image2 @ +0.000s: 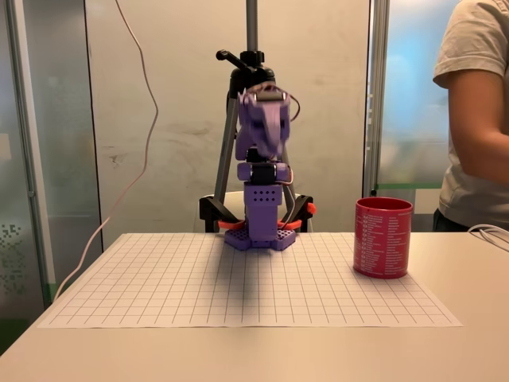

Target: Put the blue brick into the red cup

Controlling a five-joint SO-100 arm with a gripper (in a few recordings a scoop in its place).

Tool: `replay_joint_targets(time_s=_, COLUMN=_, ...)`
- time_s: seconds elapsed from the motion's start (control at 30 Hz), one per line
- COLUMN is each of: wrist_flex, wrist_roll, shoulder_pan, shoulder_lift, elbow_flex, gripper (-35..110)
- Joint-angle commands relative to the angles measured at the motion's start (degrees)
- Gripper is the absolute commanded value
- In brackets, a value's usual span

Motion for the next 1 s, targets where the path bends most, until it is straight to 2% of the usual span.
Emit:
replay_joint_targets(time_s=0.0, wrist_flex=0.53, wrist_roll=0.26, shoulder_pan=-0.62, shoulder_lift=0.53, elbow_flex=7.65, gripper=0)
replay_joint_targets(time_s=0.27, wrist_flex=4.04, wrist_roll=2.02, shoulder_pan=-0.44, shoulder_lift=0.53, elbow_flex=17.4, gripper=0)
replay_joint_targets(time_s=0.97, wrist_flex=4.48, wrist_roll=2.99, shoulder_pan=-0.53, shoulder_lift=0.53, elbow_flex=17.23, gripper=0)
